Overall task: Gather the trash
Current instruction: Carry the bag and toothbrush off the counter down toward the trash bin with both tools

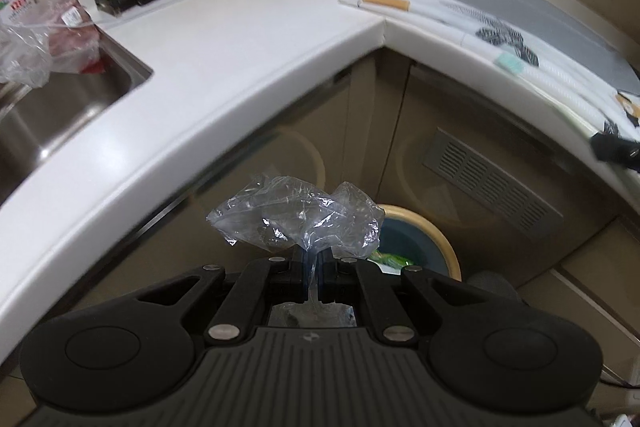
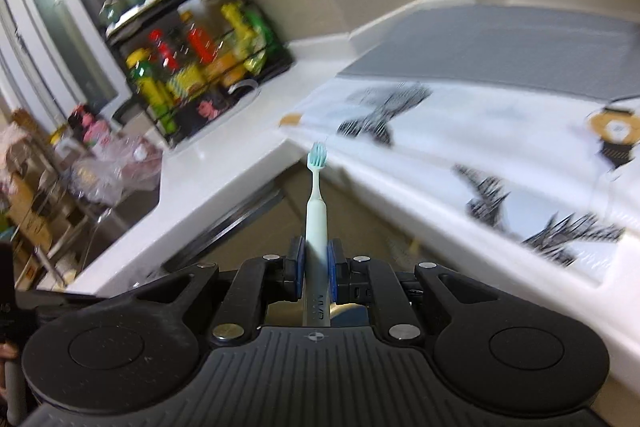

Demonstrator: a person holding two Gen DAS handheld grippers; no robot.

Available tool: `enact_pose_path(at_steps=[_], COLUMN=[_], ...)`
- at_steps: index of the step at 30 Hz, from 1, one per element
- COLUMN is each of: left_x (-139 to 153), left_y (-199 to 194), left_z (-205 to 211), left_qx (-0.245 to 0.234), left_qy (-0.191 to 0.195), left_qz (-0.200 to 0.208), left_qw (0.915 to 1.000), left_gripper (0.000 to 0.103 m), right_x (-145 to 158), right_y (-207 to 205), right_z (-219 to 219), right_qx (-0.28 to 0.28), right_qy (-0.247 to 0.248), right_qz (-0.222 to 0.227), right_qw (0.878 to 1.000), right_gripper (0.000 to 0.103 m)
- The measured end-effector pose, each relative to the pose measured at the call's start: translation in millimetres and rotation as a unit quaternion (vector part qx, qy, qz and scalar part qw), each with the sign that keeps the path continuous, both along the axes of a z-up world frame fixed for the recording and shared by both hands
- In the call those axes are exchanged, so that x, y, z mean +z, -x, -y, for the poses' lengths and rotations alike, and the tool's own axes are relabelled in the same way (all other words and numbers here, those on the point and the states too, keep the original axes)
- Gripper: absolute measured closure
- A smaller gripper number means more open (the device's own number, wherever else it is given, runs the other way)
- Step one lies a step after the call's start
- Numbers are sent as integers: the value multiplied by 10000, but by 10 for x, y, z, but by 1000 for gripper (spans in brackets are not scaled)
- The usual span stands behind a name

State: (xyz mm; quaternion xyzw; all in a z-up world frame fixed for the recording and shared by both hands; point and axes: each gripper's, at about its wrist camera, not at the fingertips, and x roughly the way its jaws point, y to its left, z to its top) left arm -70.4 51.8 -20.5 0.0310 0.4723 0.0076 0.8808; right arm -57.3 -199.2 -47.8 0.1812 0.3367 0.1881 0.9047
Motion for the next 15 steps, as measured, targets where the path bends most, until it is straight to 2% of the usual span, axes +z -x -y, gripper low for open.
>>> enact_pose_path(at_steps=[6,15], left_x=[-213,-548], left_y=[-17,-96], left_z=[33,57], left_qx=[-73,-150], left_qy=[86,162], left_qz=[-308,-780], left_qw=[9995,9967], left_gripper=[99,99], right_x=[-347,-626], right_y=[-65,-10], right_z=[-230,-416], right_qx=[226,424], right_qy=[48,117], right_qz=[-574,-1046], right_qw=[9981,9935], right_gripper=[90,90])
